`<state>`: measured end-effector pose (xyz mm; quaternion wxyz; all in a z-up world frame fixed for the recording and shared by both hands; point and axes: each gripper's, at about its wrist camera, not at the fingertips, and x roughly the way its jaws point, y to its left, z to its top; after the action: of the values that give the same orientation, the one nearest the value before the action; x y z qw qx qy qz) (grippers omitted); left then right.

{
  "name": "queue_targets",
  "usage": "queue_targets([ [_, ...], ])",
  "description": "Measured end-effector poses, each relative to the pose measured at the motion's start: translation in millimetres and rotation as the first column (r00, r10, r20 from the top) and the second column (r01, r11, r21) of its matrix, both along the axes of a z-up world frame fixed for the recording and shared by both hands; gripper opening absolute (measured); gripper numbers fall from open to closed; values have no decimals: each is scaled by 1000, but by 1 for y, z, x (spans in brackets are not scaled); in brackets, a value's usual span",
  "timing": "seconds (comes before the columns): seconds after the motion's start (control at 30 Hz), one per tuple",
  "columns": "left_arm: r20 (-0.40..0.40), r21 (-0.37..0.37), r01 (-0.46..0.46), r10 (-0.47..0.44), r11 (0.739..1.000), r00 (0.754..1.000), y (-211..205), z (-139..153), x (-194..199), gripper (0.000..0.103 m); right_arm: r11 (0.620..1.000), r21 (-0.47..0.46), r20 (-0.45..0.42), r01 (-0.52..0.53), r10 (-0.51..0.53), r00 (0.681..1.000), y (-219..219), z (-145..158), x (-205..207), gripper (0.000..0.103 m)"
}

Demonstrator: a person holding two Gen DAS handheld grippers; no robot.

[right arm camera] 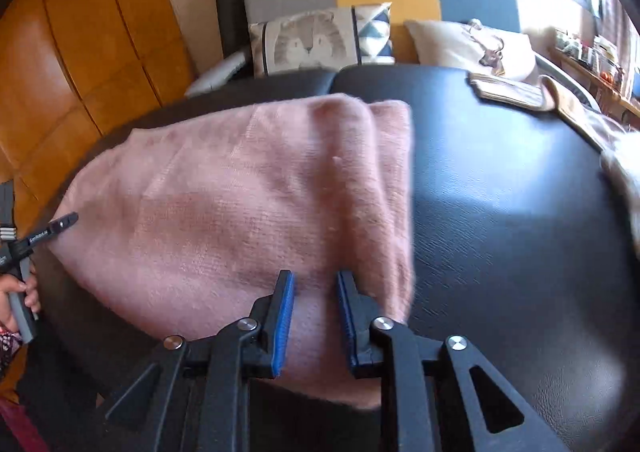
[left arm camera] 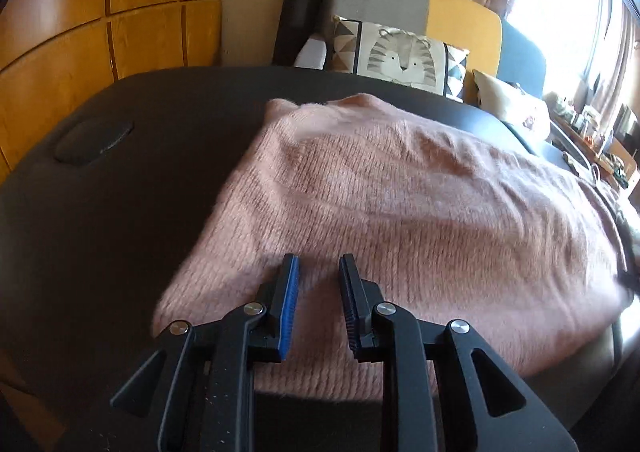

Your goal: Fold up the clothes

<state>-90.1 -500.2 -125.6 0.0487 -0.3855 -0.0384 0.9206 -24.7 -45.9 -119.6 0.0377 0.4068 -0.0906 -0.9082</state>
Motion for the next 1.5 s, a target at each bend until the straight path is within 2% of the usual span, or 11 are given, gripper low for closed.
queue_targets([
  [0.13,-11,29,-16,16,999,1000,13,19,-1,23,998,-47,-12,43,-44,999,0,11,-1,20],
  [0.23,-28,90,17,-15,996,999,23,35,-13,23,995,-100,-72,-21,13,997,-19,29,-17,21],
  [0.4,14,125,-7,5,992,1000,8,53,-51,25,987,-157,-53,-37,29,998,-26,43,-53,26],
  [0.53,23,146,-72,69,987,997,-32,59,-71,58,982,-181,14,48,-46,999,5,42,-56,30],
  [0.67,112,217,-137,115,967,987,-72,52,-87,67,968,-217,58,126,-116,992,45,35,-52,35],
  [0.83,268,357,-102,3,928,964,-98,28,-98,78,909,-373,145,185,-140,980,89,17,-48,43],
  [0.93,296,453,-100,-44,886,954,-109,20,-98,83,798,-553,231,240,-130,964,114,-6,-50,51],
  [1.0,306,509,-108,-62,854,950,-114,16,-98,83,768,-586,257,258,-126,958,118,-12,-51,52],
  [1.07,320,522,-107,-78,846,944,-115,14,-100,84,752,-606,265,259,-116,957,121,-14,-53,55],
  [1.33,373,442,0,-184,897,909,-91,9,-114,84,689,-676,290,260,-76,954,129,-22,-59,60],
  [1.5,352,375,19,-162,927,922,-82,15,-113,84,722,-651,284,234,-55,957,123,-19,-66,64],
])
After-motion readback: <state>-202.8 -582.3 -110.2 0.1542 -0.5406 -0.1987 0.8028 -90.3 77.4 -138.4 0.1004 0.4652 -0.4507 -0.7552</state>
